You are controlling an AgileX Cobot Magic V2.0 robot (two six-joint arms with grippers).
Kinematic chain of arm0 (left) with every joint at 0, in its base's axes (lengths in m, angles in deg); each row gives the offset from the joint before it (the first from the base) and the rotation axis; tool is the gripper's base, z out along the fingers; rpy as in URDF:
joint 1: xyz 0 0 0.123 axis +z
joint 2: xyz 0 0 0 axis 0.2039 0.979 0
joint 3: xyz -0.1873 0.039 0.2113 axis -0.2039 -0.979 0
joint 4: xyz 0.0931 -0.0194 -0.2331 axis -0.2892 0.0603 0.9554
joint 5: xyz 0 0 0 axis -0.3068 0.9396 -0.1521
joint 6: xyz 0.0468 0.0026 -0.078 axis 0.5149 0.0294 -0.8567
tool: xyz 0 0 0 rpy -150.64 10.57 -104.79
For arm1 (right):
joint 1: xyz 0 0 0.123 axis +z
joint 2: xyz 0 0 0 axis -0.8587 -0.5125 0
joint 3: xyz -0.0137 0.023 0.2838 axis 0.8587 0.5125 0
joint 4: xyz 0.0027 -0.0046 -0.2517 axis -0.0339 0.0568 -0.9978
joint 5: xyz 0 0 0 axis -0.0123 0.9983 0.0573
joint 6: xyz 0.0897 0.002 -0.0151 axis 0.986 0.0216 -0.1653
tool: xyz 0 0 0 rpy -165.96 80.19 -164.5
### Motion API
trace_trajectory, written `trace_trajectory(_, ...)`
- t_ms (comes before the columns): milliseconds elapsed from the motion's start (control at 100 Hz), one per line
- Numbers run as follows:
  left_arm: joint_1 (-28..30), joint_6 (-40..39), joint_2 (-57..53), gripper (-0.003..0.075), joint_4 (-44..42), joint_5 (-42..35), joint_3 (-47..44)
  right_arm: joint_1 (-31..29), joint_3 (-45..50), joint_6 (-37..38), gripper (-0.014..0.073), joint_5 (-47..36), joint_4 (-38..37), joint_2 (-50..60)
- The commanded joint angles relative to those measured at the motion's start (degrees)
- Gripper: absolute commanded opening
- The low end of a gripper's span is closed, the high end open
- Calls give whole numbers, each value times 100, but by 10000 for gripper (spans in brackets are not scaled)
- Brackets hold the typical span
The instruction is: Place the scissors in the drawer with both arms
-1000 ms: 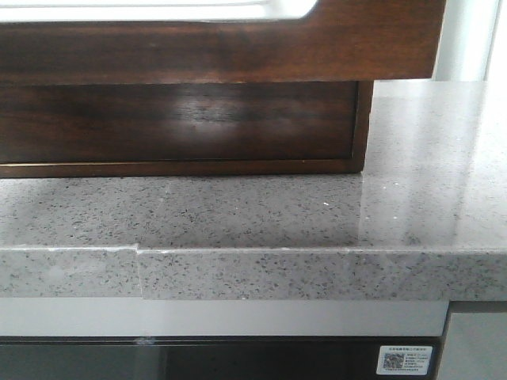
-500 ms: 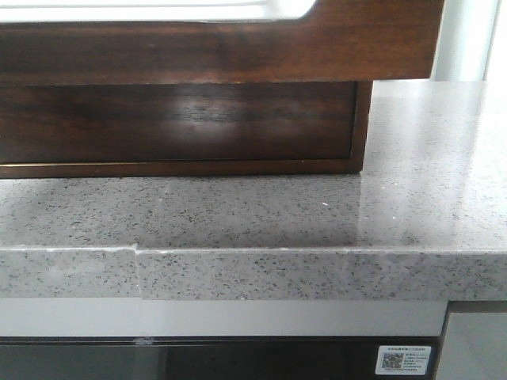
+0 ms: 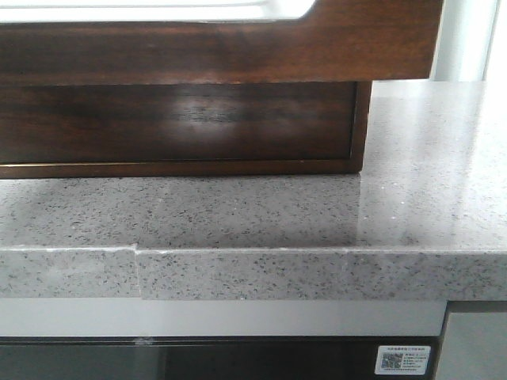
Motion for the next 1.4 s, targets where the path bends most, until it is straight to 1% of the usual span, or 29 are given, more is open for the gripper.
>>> trace_trajectory(0,-30,-46,79,365,94,-455,141,-30,-134,-14,241,-483,77,85)
trace_trajectory(60,-30,-46,79,355,94,-455,141,-30,-134,-14,238,-483,67,99)
trace_trajectory(110,-30,-46,79,322,94,-455,141,-30,-134,-14,220,-472,67,99)
trace_trajectory(160,-30,-46,79,273,94,-455,141,-30,-134,-14,183,-472,67,99)
trace_trajectory(210,-30,-46,79,208,94,-455,141,-30,-134,-14,135,-472,67,99)
trace_trajectory(280,-30,-46,79,122,94,-455,141,-30,-134,-14,53,-472,67,99)
trace_trajectory(420,-30,-46,79,-22,94,-455,141,-30,-134,-14,-70,-472,67,99)
trace_trajectory(550,-30,-55,79,-20,94,-300,141,-30,-134,-14,-69,-433,22,99)
trace_trajectory(630,-30,-55,79,-20,94,-301,141,-30,-134,-14,-69,-308,22,99)
trace_trajectory(1150,-5,-55,43,-20,12,-315,71,-30,-134,-14,-69,-310,22,99)
trace_trajectory(1200,59,-55,-92,-20,-41,-490,-89,-30,-134,-14,-69,-310,22,99)
trace_trajectory(1240,133,-55,-216,-20,-41,-784,-272,-30,-134,-14,-69,-310,22,99)
trace_trajectory(1310,231,-58,-527,-20,-80,-1504,-808,-30,-134,-14,-69,-310,22,99)
trace_trajectory(1390,317,-58,-986,-20,-190,-2391,-1663,-30,-134,-14,-69,-310,22,99)
